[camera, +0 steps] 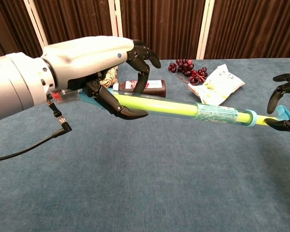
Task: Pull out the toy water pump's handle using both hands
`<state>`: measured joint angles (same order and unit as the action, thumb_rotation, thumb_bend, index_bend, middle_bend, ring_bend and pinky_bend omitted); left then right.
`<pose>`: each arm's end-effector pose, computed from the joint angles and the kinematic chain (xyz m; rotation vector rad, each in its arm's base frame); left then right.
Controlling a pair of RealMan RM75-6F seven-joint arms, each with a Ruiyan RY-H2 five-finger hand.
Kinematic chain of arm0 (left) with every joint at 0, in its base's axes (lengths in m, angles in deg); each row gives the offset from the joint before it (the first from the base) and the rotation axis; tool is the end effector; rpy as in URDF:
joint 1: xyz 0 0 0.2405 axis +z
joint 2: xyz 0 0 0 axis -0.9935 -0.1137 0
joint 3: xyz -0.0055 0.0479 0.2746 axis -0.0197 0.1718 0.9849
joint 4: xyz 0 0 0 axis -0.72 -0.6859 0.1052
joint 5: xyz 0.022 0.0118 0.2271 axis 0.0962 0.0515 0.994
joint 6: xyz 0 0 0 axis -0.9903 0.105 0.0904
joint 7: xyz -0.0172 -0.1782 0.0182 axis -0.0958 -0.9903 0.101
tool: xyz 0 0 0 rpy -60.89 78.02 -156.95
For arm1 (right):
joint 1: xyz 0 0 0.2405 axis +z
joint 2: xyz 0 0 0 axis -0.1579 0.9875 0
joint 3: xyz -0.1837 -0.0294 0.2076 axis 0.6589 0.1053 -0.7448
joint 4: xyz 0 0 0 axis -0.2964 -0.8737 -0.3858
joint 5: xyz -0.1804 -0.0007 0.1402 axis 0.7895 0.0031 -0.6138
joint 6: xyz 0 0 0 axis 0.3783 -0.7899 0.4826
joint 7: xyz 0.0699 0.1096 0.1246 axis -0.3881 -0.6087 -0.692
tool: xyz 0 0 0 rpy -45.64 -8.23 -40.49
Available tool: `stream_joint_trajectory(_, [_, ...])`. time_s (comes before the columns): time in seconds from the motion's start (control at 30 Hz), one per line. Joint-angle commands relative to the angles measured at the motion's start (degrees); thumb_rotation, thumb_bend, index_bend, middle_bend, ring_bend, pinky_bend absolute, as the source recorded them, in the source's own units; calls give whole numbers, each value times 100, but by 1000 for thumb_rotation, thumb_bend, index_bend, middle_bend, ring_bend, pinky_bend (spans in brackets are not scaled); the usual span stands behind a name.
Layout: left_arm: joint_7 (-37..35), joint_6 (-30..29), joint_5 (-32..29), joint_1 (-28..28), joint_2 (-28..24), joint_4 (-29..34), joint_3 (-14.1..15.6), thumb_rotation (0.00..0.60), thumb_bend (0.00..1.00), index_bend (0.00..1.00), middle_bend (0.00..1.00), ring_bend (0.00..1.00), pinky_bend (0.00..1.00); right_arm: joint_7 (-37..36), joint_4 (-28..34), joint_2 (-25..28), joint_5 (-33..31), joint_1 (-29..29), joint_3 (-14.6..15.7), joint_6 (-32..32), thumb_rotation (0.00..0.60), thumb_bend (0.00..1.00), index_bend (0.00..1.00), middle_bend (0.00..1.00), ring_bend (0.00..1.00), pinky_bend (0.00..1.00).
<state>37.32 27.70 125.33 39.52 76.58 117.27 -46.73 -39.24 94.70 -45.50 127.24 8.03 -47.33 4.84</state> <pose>-0.0307 0.3070 -0.0324 -2.1124 -0.6841 -1.2309 -0.2223 -0.2859 0.0135 1.2195 -1.3425 1.0296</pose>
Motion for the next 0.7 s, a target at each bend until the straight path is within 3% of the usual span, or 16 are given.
stream_joint_trajectory(0.03, [1,4,-1,-5,-5,9,13,600,370,640,144,0,64,14,-32,-31,-9,15,-25,-20,600,339,511,62,0,32])
stream_joint_trajectory(0.3, [-4,-19,1,-22,-24,-21,22,600,370,640,144,0,64,53,-105,-41,-113,72,-183,-66,600,339,462,55,0,33])
stream_joint_trajectory(0.7, [-24,-93,-30,-87,13,29,-89,600,370,641,146,0,64,67,-192,-8,-209,52,-101,-18,600,341,462,54,0,33])
